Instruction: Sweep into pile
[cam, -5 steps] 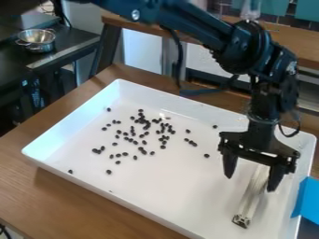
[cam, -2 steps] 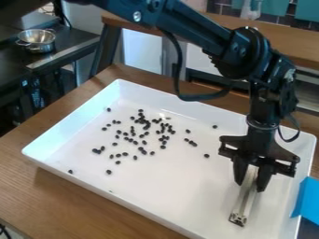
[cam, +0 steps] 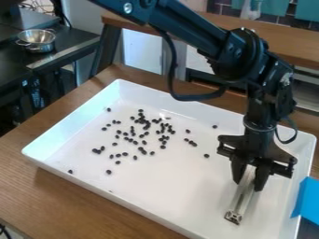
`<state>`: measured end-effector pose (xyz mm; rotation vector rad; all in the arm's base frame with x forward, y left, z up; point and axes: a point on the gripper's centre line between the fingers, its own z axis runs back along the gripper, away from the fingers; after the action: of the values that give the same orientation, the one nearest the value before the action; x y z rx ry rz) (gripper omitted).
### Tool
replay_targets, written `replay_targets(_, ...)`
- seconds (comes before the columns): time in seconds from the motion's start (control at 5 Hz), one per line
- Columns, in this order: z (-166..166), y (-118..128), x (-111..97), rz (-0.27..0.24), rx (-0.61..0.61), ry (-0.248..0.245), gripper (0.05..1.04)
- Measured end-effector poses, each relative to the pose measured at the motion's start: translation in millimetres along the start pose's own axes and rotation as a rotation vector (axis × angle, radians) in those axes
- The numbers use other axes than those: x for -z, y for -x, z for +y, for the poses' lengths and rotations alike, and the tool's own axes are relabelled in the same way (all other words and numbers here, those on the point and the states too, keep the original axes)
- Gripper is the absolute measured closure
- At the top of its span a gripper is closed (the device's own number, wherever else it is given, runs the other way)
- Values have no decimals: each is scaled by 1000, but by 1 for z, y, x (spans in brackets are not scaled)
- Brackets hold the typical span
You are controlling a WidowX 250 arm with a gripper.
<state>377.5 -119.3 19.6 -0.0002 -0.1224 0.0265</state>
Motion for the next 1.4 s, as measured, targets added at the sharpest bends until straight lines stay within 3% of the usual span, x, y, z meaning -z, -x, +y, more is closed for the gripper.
replay_targets(0.4, 64, -11, 2, 6, 15, -63, 714)
replay_targets(0.8, 132, -4, -2, 113, -14, -144, 714)
replay_targets(1.0, 159, 0, 0, 131, 4, -160, 714)
replay_targets(1.2, 180, 4, 1, 103, 41, -171, 714)
replay_targets(1.4, 226, 8, 2, 41, 31, -208, 714)
